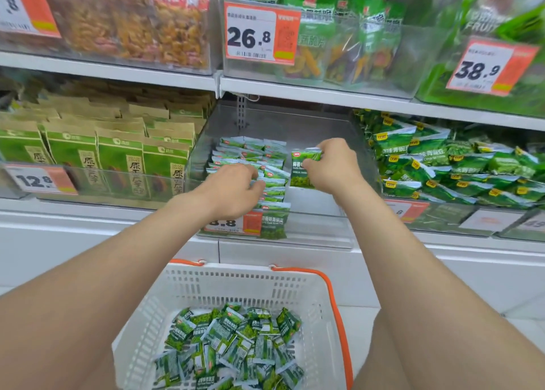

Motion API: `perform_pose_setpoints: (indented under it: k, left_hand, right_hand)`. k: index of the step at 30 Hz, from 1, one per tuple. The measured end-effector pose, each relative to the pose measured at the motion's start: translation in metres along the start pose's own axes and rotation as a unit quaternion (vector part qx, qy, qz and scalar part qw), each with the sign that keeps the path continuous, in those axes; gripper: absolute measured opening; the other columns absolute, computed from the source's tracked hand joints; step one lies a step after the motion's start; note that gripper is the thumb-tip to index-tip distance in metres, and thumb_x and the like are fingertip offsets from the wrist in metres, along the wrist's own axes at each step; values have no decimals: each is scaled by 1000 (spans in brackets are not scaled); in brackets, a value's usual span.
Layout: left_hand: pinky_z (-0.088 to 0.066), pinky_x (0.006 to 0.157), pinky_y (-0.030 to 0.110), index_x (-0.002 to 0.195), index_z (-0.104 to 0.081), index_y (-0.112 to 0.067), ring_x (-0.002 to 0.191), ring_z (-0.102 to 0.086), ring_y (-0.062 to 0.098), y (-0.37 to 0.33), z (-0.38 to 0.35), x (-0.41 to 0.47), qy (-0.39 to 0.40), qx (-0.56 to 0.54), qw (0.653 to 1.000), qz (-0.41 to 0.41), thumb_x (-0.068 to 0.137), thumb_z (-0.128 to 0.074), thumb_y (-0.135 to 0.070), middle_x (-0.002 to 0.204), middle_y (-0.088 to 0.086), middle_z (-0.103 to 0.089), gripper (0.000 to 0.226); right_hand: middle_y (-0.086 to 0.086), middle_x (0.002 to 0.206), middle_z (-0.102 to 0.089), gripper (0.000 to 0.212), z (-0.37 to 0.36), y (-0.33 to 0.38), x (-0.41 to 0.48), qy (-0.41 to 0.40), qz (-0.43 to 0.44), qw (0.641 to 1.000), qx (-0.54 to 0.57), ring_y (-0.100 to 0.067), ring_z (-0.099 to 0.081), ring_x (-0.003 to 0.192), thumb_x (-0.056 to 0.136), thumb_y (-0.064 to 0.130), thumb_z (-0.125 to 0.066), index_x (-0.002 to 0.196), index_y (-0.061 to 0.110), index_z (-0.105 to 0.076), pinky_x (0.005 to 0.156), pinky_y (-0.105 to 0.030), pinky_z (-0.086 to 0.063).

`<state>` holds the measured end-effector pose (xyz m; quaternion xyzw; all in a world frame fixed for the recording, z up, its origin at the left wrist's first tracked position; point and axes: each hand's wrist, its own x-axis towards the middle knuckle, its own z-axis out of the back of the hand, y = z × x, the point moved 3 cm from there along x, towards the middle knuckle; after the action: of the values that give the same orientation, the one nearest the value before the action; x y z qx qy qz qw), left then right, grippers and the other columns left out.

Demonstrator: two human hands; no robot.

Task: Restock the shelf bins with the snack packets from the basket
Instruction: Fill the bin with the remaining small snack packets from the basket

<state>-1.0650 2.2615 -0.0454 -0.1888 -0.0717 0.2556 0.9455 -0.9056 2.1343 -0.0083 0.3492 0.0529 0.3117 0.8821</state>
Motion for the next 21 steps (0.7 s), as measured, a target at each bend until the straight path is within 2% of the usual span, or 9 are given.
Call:
perform_pose_setpoints:
  k: [2,5,7,9,11,13,15,17,21]
  left_hand:
    - [-48,105,48,124,-66,-9,124,-58,36,-7,-5,13,21,-2,1000,-23,103,-41,-39,129,13,-67,44]
    - [-38,110,48,124,-65,-16,129,-51,28,-20,-10,38,46,28,996,-69,98,-36,-35,130,5,-62,44]
    - [-34,112,51,135,-62,-25,138,-44,25,-27,-15,54,67,36,991,-109,96,-32,-36,141,1,-57,50]
    - [-21,118,62,146,-53,-39,152,-27,26,-29,-25,65,112,66,985,-113,100,-30,-40,160,-3,-40,51]
    - [-1,120,70,153,-42,-50,161,-2,30,-29,-38,73,151,112,978,-90,106,-28,-46,174,-7,-11,49]
    - [11,118,72,157,-36,-49,161,9,31,-27,-47,78,156,145,974,-81,107,-25,-53,176,-7,1,52]
    - [12,117,74,159,-35,-43,161,9,29,-22,-49,81,139,175,971,-82,106,-22,-57,176,-7,2,56]
    - [8,118,75,158,-36,-39,162,6,26,-17,-47,84,122,207,967,-81,105,-21,-59,176,-8,2,58]
    - [11,118,74,156,-41,-33,161,12,23,-13,-48,85,135,184,971,-63,105,-20,-61,175,-10,7,62]
  right_hand:
    - [-22,130,-54,17,-12,-4,27,16,-30,998,-51,-38,-55,107,96,11,-60,112,11,-54,79,-34,-43]
    - [-24,139,-53,33,-28,-14,64,37,-61,990,-125,-37,-56,123,97,12,-61,127,2,-54,83,-34,-46]
    - [-20,143,-53,46,-38,-23,86,29,-68,985,-156,-35,-54,132,96,19,-64,138,2,-53,97,-34,-49]
    - [-17,147,-51,50,-51,-28,103,28,-54,984,-169,-33,-50,137,98,23,-64,142,4,-51,105,-33,-46]
    - [-14,144,-54,47,-61,-30,117,15,-46,983,-178,-31,-54,134,98,25,-65,140,5,-54,106,-33,-47]
    - [-12,133,-64,39,-64,-30,130,-13,-56,982,-180,-30,-61,126,93,19,-67,130,7,-63,94,-29,-50]
    - [-9,125,-69,34,-66,-27,138,-20,-62,979,-191,-28,-65,120,87,11,-67,121,10,-69,81,-26,-49]
    - [-5,126,-68,32,-71,-23,141,-11,-51,981,-184,-26,-64,121,90,13,-68,121,14,-70,85,-26,-49]
    - [-8,128,-65,34,-71,-21,145,-71,-65,983,-156,-26,-62,125,96,15,-71,127,7,-61,87,-28,-52]
